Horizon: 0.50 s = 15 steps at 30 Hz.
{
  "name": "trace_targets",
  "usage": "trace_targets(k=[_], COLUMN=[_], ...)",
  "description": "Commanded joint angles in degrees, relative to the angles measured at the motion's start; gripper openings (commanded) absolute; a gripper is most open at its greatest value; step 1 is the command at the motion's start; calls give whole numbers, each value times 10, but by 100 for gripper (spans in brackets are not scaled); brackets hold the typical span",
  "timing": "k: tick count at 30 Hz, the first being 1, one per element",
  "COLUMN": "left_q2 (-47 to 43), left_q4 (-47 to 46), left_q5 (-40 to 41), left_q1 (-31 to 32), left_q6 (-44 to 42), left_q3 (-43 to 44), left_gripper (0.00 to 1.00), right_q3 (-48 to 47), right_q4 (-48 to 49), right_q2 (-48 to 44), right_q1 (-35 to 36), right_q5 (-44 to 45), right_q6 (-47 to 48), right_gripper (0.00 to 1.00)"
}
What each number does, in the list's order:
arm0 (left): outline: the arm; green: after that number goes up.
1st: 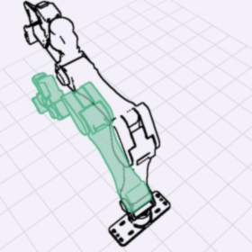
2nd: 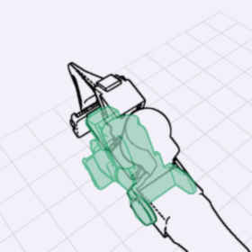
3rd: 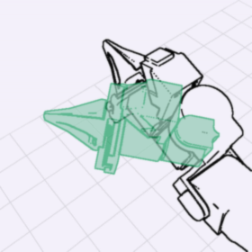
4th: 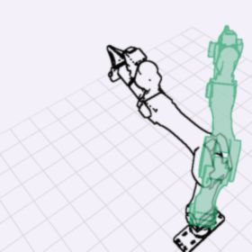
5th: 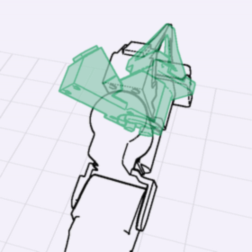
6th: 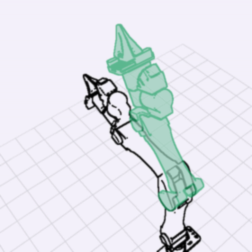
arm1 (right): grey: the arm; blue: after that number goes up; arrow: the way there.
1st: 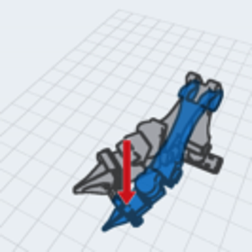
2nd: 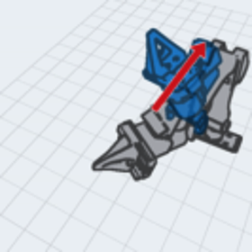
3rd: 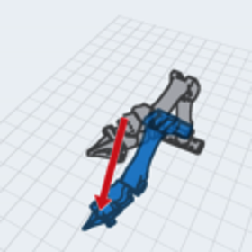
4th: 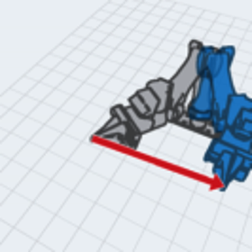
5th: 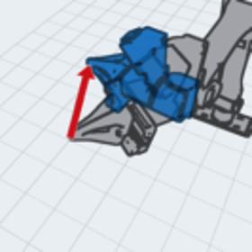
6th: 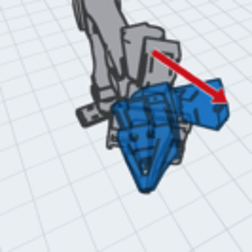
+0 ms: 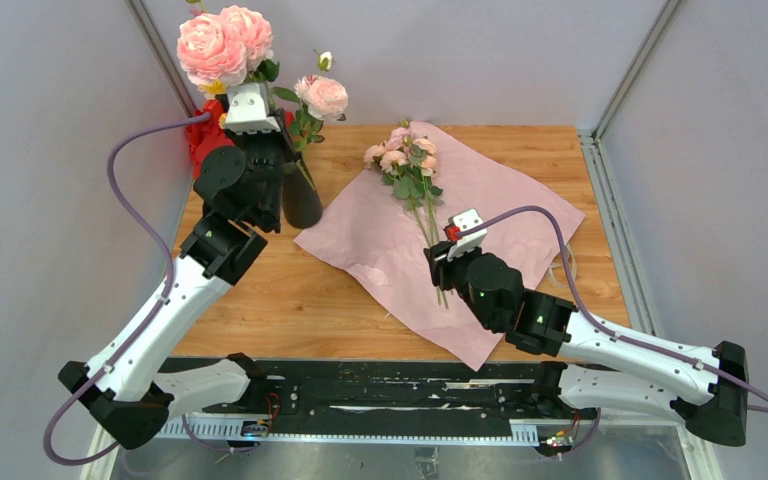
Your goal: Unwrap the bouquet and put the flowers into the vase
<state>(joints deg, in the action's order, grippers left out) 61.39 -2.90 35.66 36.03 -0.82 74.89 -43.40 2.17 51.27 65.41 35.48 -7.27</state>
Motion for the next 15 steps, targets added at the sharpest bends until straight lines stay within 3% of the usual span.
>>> trace_targets(k=[1, 8, 15], left_q2=[39, 82, 131], left_q4=[-52, -75, -74], left_q5=[47, -2, -16], left_q1=[-40, -115, -136], left_q6=[-56, -28, -35], left_q3=[27, 57, 105], left_gripper=[0, 0, 0], right_q3=[13, 27, 31], right_q4=[0, -8, -8], right_q2=[-8, -19, -14], right_q1=[-18, -35, -46], right_q5=[-8, -14, -26], right_q6=[0, -4, -12], right_gripper=[40, 40, 39])
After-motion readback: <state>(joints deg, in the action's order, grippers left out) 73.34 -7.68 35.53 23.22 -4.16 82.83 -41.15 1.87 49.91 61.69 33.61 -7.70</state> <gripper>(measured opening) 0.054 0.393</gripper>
